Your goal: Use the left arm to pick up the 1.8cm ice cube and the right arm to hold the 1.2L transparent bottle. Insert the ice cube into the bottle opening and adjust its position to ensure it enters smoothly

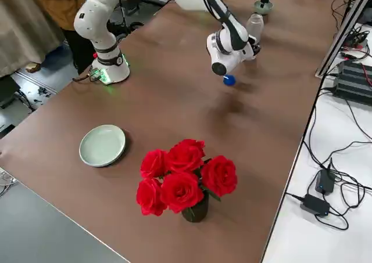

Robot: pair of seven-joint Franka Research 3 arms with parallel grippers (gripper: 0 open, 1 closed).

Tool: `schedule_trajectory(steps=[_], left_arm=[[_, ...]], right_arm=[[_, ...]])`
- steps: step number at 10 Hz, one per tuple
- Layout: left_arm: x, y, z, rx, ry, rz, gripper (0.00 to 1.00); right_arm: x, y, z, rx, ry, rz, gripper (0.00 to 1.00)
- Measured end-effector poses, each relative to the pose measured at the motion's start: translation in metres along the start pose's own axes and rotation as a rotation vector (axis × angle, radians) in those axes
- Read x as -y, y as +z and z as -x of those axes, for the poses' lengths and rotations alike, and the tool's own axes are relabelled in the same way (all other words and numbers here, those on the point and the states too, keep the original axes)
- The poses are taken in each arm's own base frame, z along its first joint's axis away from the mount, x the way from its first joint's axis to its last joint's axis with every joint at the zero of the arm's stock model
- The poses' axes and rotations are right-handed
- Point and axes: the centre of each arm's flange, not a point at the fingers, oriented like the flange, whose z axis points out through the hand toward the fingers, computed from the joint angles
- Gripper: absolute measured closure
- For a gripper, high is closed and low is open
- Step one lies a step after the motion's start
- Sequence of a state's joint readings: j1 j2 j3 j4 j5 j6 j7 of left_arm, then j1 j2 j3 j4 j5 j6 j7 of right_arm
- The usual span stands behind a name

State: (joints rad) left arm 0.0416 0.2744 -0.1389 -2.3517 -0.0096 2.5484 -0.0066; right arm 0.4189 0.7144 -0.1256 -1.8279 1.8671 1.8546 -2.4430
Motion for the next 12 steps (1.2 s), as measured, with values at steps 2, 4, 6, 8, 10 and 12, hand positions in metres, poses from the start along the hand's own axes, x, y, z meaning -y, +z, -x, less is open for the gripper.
schedule_trajectory(steps=[2, 4, 6, 8, 10, 12], left_arm=[[-0.001, 0.015, 0.001, 0.018, 0.002, 0.004, 0.06], [-0.002, 0.018, 0.001, 0.017, 0.005, 0.005, 0.09], [-0.002, 0.018, 0.000, 0.015, 0.005, 0.005, 0.36], [-0.002, 0.016, -0.001, 0.010, 0.006, 0.005, 0.60], [-0.002, 0.016, -0.002, 0.009, 0.006, 0.005, 0.60], [-0.002, 0.015, -0.002, 0.008, 0.007, 0.005, 0.60]], right_arm=[[-0.003, 0.009, 0.019, -0.005, -0.002, -0.002, 0.00], [-0.003, 0.013, 0.021, -0.016, 0.002, 0.005, 0.00], [0.002, 0.023, 0.022, -0.039, 0.001, 0.010, 0.00], [0.008, 0.034, 0.028, -0.043, 0.007, 0.001, 0.00], [0.012, 0.039, 0.033, -0.043, 0.014, -0.001, 0.00], [0.012, 0.040, 0.037, -0.045, 0.009, 0.001, 0.00]])
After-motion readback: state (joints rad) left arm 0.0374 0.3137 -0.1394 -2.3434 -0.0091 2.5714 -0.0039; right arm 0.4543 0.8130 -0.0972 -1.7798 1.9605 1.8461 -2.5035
